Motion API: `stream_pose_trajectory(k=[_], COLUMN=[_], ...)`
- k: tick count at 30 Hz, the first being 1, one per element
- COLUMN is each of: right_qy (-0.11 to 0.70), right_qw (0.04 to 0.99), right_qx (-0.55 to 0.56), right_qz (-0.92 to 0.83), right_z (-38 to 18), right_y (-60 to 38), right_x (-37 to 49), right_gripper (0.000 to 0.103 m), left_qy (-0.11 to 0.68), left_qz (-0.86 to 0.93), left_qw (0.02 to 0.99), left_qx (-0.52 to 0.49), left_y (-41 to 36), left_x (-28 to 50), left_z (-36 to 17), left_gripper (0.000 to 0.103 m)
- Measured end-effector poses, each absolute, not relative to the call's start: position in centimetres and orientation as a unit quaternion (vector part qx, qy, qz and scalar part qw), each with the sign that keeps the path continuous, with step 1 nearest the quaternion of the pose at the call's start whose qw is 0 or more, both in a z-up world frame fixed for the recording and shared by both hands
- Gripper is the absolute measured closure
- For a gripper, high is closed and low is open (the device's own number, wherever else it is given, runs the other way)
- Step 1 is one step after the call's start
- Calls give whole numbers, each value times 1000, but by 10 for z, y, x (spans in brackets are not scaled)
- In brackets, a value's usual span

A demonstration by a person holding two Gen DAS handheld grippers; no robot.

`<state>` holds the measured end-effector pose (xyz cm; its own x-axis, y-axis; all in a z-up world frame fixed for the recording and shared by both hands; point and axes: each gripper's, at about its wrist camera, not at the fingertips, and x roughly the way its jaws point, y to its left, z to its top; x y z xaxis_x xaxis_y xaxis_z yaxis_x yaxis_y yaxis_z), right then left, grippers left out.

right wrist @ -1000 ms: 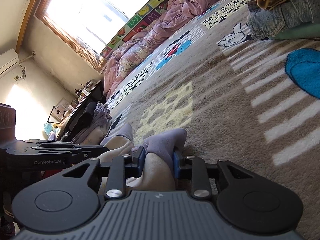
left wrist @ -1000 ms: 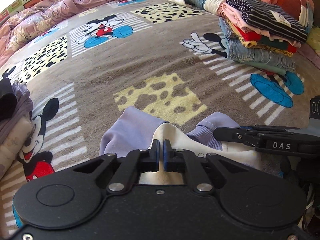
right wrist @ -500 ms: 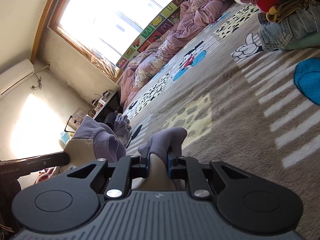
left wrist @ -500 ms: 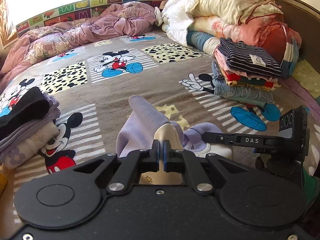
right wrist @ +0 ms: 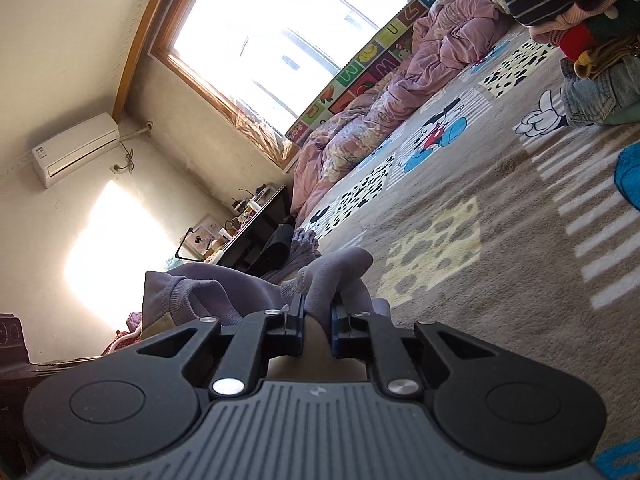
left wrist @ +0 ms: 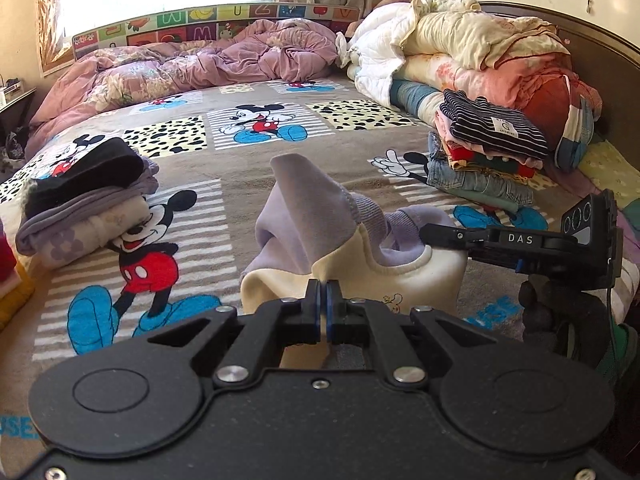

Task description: Fold clothes

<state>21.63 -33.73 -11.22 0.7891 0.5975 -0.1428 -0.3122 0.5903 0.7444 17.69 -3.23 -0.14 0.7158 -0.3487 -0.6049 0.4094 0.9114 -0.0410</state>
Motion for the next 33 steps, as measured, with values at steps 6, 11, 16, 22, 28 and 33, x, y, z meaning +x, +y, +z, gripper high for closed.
stream_pose_trajectory(k=[6,11,16,22,28,33], right_qy=[189,192,199,204,213,218], right_qw=[871,872,873,876,880,883], right_qx=[361,350,341,330,317,304], right_qz=[275,282,286,286,283,285], right_z=[-107,-106,-106,-105,-107,-106], right_y=[-336,-331,-325,-316,-307,-298], right_x=[192,170,151,132,116,100], right_gripper=[89,89,89,89,89,89], left_qy=[318,322,326,330,340,346], left_qz=[-196,-188,-182,-177,-167,-159], left_qw=[927,928,927,927,924,923], left_qx=[21,6,-13,-31,-47,-60], left_y=[-20,-12,-5,1,9,14], left_x=[149,127,107,88,74,65], left_z=[-15,-27,-38,-49,-60,-66], left_gripper=[102,103,103,103,103,103])
